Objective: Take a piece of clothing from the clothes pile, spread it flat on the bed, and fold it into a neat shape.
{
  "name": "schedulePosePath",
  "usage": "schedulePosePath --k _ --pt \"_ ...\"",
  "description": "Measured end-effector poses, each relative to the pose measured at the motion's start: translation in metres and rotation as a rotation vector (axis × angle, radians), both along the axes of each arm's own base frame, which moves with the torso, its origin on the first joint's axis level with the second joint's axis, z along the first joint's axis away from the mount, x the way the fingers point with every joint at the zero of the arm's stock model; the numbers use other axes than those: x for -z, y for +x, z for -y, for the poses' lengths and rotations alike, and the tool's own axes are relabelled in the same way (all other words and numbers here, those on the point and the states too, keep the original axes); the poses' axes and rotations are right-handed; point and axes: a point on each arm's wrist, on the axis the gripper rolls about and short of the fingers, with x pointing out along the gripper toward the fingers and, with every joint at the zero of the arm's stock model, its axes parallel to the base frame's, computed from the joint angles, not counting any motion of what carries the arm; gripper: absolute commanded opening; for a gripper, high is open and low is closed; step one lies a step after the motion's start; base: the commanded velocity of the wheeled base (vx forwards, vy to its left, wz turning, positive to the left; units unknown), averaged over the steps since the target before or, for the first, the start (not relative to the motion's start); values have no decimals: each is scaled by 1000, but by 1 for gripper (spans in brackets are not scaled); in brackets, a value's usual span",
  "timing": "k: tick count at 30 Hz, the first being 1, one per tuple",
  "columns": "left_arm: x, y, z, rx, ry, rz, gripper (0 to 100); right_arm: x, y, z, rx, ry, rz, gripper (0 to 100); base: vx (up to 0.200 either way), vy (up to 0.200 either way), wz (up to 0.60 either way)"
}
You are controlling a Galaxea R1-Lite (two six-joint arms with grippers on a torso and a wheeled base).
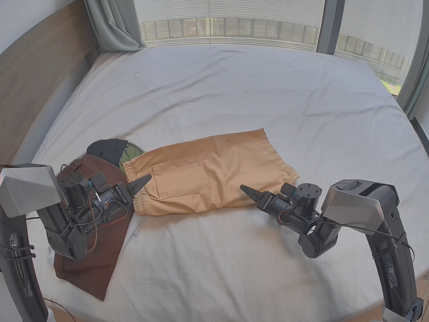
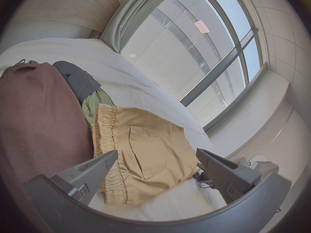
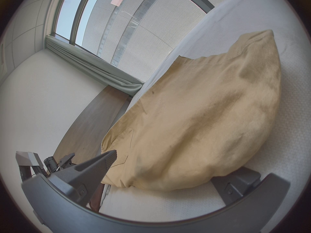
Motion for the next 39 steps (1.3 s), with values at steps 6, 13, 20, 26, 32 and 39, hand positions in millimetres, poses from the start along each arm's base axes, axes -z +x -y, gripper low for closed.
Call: schedulePosePath --k 6,13,20,26,32,39 --pt "0 0 0 2 1 1 100 4 0 -1 -1 -1 -3 0 0 0 0" --pt "0 0 0 3 -1 0 100 11 0 0 6 -9 -25 0 0 0 0" --pt "0 1 -1 5 -3 3 100 12 0 0 6 -8 -22 0 0 0 0" --pt "-1 3 -6 9 -5 10 100 13 -1 2 11 -10 -25 0 0 0 0" --pt "-1 3 -11 22 -2 12 100 12 -5 6 15 -15 -29 0 0 0 0" --pt "-1 2 -13 20 7 14 100 8 -13 9 36 -25 -39 0 0 0 0"
